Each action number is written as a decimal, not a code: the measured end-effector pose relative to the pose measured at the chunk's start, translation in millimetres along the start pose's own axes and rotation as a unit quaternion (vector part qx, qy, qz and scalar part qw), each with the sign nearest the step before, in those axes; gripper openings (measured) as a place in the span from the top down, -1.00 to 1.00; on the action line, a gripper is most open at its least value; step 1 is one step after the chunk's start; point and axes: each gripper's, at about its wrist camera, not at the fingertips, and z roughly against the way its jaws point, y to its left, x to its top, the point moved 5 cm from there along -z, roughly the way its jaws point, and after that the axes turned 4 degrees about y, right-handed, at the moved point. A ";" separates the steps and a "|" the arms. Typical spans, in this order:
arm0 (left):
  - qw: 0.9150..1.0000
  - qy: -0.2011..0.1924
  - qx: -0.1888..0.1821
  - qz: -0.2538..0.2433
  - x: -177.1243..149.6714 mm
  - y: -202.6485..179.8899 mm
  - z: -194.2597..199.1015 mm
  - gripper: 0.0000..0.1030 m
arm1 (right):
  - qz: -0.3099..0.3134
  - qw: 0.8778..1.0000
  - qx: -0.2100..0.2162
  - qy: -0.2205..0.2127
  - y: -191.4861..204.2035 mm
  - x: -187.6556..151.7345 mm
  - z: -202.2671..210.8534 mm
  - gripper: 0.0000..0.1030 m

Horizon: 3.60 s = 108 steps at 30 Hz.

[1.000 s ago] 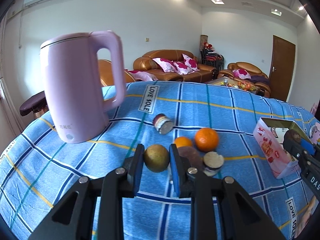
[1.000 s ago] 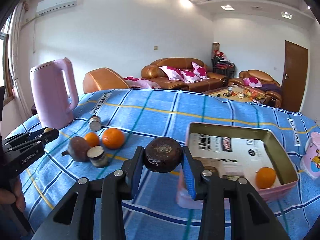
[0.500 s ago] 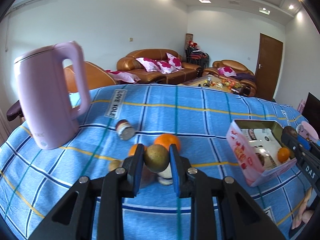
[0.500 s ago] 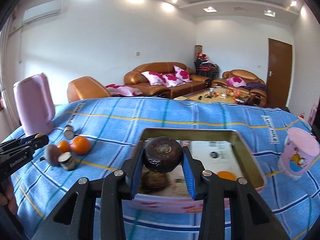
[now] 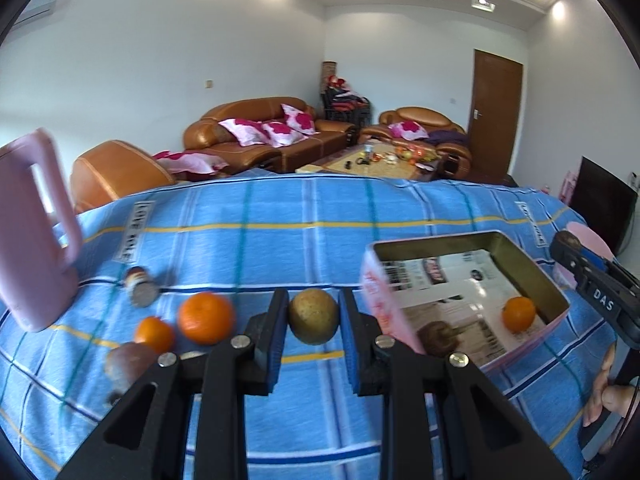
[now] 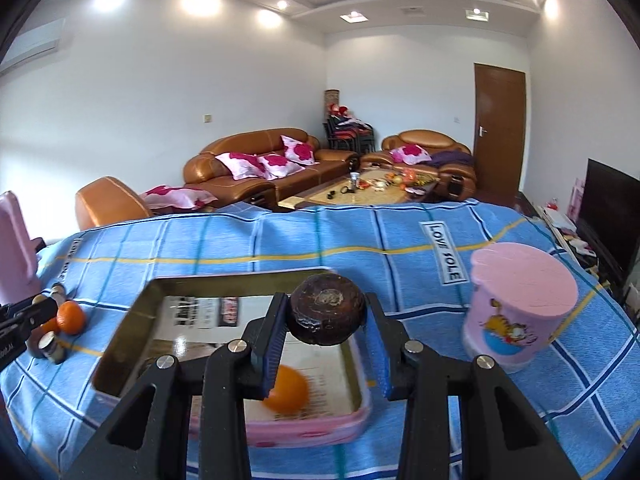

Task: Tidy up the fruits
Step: 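Carry the kiwi and the mangosteen with both grippers over the pink tin box, then open both grippers to drop the kiwi and the mangosteen into the box, then lift both open grippers away from the tin box, then move both open grippers toward the remaining fruit on the cloth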

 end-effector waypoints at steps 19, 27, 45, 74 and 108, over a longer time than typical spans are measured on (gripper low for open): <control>0.996 0.052 -0.059 -0.037 3.3 -107.4 -56.3 0.49 | 0.041 0.998 0.022 0.044 10.1 0.8 -37.2 0.23; 0.995 0.077 -0.064 -0.027 -0.3 -105.3 -67.3 0.49 | 0.038 0.996 0.045 0.071 12.1 -3.0 -48.9 0.23; 0.993 0.093 -0.059 -0.048 -3.3 -114.3 -73.6 0.48 | 0.025 0.990 0.091 0.108 18.8 -10.2 -57.4 0.22; 0.998 -0.026 -0.029 -0.040 -5.4 -91.4 -9.0 -0.94 | 0.003 0.999 0.001 -0.040 -4.8 5.3 0.7 -0.09; 0.997 -0.043 0.067 -0.019 -12.4 85.8 30.9 -0.94 | -0.022 0.991 0.130 0.023 149.2 -11.0 25.6 -0.09</control>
